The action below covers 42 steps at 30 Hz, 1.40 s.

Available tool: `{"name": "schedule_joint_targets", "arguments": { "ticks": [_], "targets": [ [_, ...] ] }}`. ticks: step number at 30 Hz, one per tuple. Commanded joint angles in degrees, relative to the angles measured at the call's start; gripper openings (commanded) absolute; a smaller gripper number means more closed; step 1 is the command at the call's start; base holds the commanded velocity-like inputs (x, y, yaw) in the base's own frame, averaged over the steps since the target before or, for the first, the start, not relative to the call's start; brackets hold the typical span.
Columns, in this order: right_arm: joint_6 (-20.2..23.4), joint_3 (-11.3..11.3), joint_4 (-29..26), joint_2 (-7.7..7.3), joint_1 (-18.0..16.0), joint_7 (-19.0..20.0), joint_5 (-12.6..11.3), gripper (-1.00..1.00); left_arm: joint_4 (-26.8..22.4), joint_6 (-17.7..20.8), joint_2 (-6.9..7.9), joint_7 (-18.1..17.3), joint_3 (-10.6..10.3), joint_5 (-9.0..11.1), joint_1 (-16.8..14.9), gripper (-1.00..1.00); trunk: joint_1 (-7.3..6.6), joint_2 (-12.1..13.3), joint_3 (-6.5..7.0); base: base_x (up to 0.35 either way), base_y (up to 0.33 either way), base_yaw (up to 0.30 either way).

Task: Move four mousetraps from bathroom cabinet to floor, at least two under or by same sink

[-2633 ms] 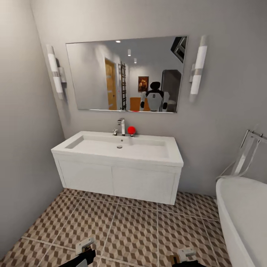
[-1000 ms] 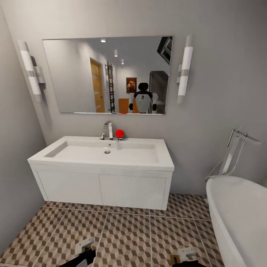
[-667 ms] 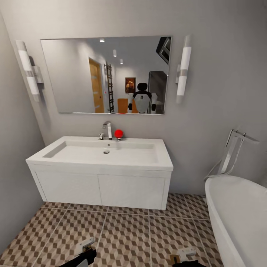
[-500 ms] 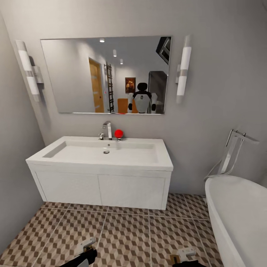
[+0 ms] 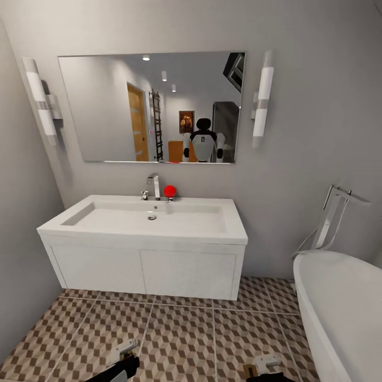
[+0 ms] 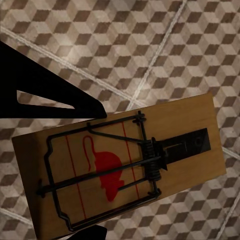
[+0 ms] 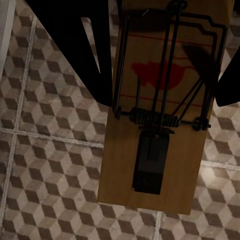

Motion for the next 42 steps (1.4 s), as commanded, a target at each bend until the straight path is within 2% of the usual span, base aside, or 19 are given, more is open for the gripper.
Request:
{"name": "schedule_joint_targets", "arguments": {
  "ticks": [1,14,34,42],
  "targets": [
    [0.12,0.11,0.09,0.02,-0.07,-0.16,0.30,-1.00,-0.03,-0.09,-0.01,0.35,-0.48,0.34,-0.02,-1.00,0.00,-0.03,-0.06,0.000,0.000,0.000],
    [0.12,0.13,0.09,-0.03,-0.07,-0.16,0.37,-1.00,0.02,-0.09,0.01,0.35,-0.40,0.36,-0.02,-1.00,0.00,-0.03,-0.06,0.000,0.014,0.000],
    [0.12,0.13,0.09,-0.04,-0.07,-0.16,0.47,-1.00,-0.03,-0.09,-0.01,0.24,-0.46,0.27,-0.02,-1.00,0.00,-0.03,-0.06,0.000,0.294,0.000],
    [0.12,0.13,0.09,-0.04,-0.07,-0.16,0.47,-1.00,0.03,-0.09,0.06,0.39,-0.40,0.34,-0.02,-1.00,0.00,-0.03,-0.06,0.000,0.089,0.000]
  ]
}}
